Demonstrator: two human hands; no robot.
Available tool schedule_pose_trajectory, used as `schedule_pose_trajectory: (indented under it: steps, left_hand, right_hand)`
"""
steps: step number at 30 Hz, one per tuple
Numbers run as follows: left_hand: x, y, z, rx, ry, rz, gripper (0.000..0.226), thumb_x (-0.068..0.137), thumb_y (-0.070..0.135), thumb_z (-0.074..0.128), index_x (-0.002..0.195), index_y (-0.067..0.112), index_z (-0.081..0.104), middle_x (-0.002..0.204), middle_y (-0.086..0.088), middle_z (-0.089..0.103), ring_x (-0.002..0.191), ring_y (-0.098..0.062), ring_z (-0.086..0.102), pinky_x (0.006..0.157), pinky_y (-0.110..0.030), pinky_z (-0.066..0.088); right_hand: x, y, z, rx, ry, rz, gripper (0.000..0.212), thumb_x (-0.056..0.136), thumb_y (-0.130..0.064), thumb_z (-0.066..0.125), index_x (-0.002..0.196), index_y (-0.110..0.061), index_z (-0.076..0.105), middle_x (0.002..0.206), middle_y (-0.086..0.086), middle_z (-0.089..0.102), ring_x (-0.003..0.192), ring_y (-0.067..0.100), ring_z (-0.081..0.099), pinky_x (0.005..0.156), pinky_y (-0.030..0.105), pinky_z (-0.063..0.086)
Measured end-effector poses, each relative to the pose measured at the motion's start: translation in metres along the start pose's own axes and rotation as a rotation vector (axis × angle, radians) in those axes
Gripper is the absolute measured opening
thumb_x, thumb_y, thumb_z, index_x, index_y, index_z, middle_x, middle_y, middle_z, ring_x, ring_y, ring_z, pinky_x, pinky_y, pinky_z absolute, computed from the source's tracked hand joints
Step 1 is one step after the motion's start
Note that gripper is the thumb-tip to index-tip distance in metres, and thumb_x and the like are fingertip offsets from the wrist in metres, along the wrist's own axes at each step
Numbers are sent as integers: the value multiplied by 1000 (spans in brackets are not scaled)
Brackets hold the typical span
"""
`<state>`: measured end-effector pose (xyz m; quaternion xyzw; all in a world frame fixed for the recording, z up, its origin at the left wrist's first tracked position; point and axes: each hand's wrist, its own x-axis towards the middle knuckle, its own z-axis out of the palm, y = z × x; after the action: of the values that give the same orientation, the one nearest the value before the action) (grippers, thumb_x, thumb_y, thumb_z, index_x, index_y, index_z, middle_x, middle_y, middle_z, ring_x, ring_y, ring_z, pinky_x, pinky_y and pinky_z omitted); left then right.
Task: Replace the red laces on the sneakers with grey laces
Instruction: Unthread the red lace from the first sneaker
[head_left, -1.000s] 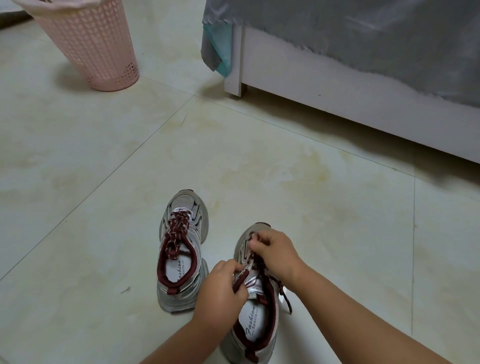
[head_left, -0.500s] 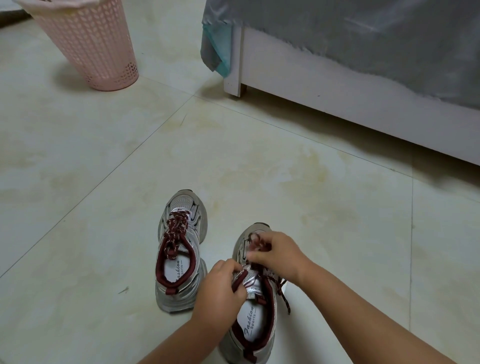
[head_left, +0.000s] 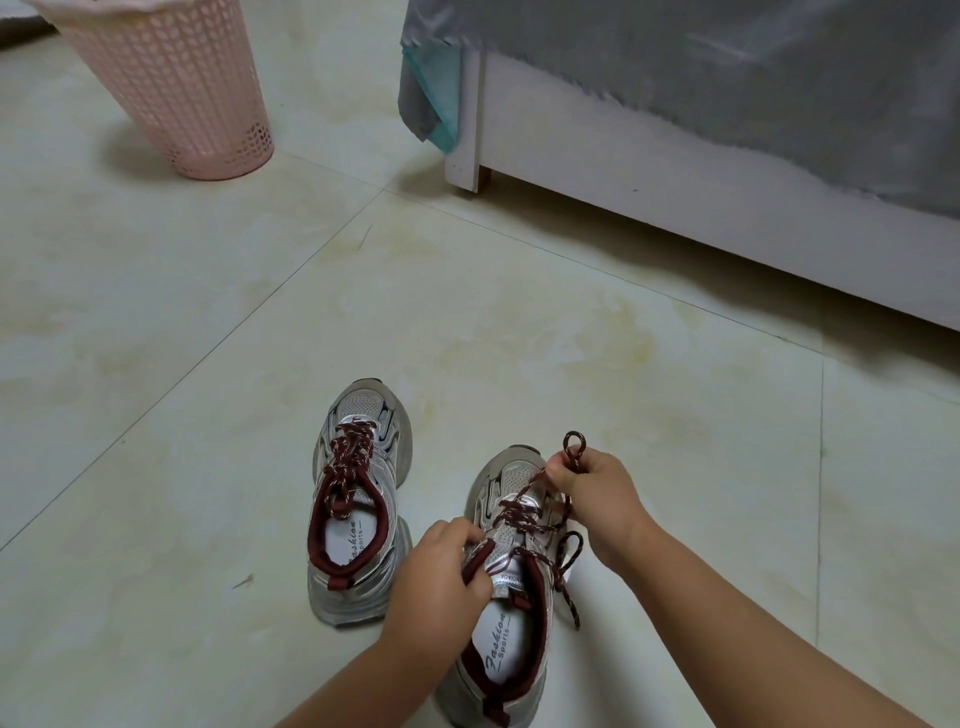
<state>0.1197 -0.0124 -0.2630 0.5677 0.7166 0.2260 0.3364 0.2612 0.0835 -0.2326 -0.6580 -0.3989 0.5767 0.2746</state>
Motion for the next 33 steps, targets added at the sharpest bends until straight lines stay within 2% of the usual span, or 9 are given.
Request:
schedule_pose_trajectory:
  steps: [3, 7, 12, 15, 20, 22, 25, 28, 33]
  left_hand:
    - [1, 1, 1, 1, 0, -8, 21, 80, 12, 57, 97, 25, 58, 92, 15, 54, 78, 0, 53, 65, -6, 38]
    - [0, 3, 0, 1, -6, -11, 20, 81, 13, 57, 96, 25, 57, 93, 14, 54, 79, 0, 53, 68, -10, 41]
    - [5, 8, -3, -64, 19, -39, 23, 91, 32, 48, 109, 26, 59, 105, 11, 58, 90, -3, 53, 79, -18, 40]
    - [20, 15, -6, -92, 1, -94, 29, 94, 29, 42, 94, 15, 68, 97, -4, 65, 90, -17, 59, 86, -33, 46]
    - [39, 21, -5, -90, -23, -135, 5, 76, 19, 72, 79, 24, 71, 80, 11, 56, 81, -10, 55, 75, -22, 41]
    - [43, 23, -4, -81, -33, -156, 24, 79, 16, 68, 62, 30, 58, 69, 14, 54, 72, -12, 54, 65, -23, 39]
    - [50, 26, -5, -182, 24, -221, 28, 90, 12, 50, 66, 25, 46, 64, 8, 62, 65, -18, 56, 64, -30, 43]
    - [50, 30, -13, -304, 27, -207, 23, 93, 15, 47, 72, 24, 48, 63, 5, 67, 64, -18, 62, 66, -32, 47]
    - [38, 26, -20, -325, -66, -157, 41, 90, 29, 53, 51, 20, 60, 60, -4, 65, 60, -14, 57, 68, -25, 44]
  right_hand:
    - [-4, -1, 1, 221, -48, 105, 25, 96, 0, 41, 74, -7, 49, 77, 12, 63, 61, 17, 58, 54, 19, 49]
    - [-8, -5, 4, 430, -56, 175, 29, 96, 6, 34, 71, -1, 48, 73, 16, 60, 49, 16, 54, 47, 20, 49]
    - [-11, -6, 7, 79, -92, -2, 29, 93, 0, 42, 67, -7, 52, 65, 6, 62, 50, 8, 57, 57, 18, 48]
    - [-12, -11, 11, 44, -130, -39, 26, 92, 0, 44, 68, -9, 50, 64, 5, 61, 54, 11, 58, 55, 16, 50]
    - [-12, -11, 11, 66, -135, -35, 25, 92, 1, 43, 70, -8, 50, 66, 7, 61, 56, 14, 56, 58, 20, 49]
    - [-11, -9, 10, 75, -127, -14, 24, 92, 0, 44, 70, -9, 50, 67, 7, 61, 57, 15, 55, 61, 22, 48]
    - [-10, -7, 9, 92, -113, 8, 24, 92, -1, 45, 70, -9, 50, 66, 7, 60, 56, 14, 54, 61, 21, 48]
    - [-11, -6, 7, 78, -120, 20, 23, 91, -1, 47, 70, -10, 50, 64, 6, 60, 55, 14, 54, 58, 19, 47]
    - [-13, -11, -8, -137, -143, 109, 16, 78, 2, 52, 63, -6, 55, 56, 10, 53, 44, 16, 46, 47, 19, 39]
